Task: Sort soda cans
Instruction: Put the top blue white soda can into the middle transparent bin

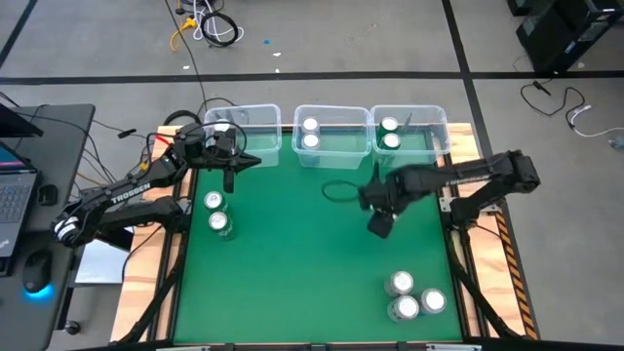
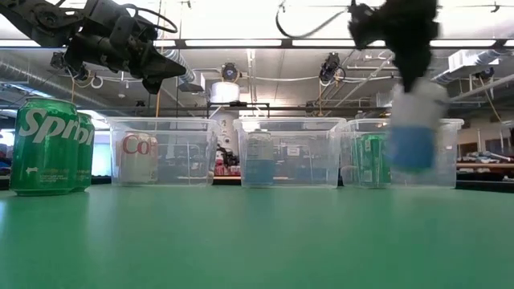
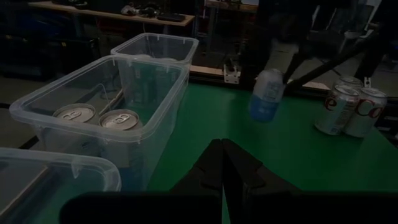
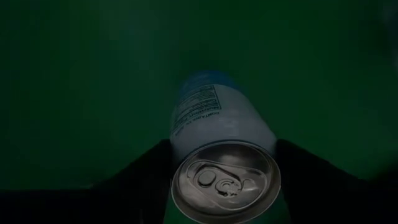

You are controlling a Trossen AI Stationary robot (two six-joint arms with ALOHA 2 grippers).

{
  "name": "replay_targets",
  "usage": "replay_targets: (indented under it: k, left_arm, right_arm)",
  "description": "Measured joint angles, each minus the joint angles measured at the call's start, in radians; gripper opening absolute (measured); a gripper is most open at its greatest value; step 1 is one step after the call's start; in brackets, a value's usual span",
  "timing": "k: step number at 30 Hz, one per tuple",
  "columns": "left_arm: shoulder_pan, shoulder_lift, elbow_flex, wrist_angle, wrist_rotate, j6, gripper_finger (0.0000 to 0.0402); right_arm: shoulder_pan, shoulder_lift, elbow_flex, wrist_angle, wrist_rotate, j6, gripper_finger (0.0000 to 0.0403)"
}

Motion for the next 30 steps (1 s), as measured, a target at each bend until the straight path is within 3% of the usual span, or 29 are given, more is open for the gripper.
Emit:
replay_targets:
  k: [5,14,20,30]
  left_arm:
    - [0.0,0.0,0.0,0.0,-0.015,0.0,0.0004]
    - [0.0,0.0,0.0,0.003,-0.029,-0.002,0.0004]
    - [0.0,0.0,0.0,0.016,-0.036,-0.009,0.0004]
    - [0.0,0.0,0.0,0.025,-0.036,-0.026,0.0004]
  right_arm:
    - [-0.111,-0.001,0.14,0.07,0.004,-0.147,0.0236]
    - [-0.302,0.062,0.384,0.179,0.103,-0.361,0.0236]
    - [-0.409,0.24,0.592,0.167,0.099,-0.531,0.0236]
    - [-0.586,0.543,0.953,-0.074,0.044,-0.662,0.0236]
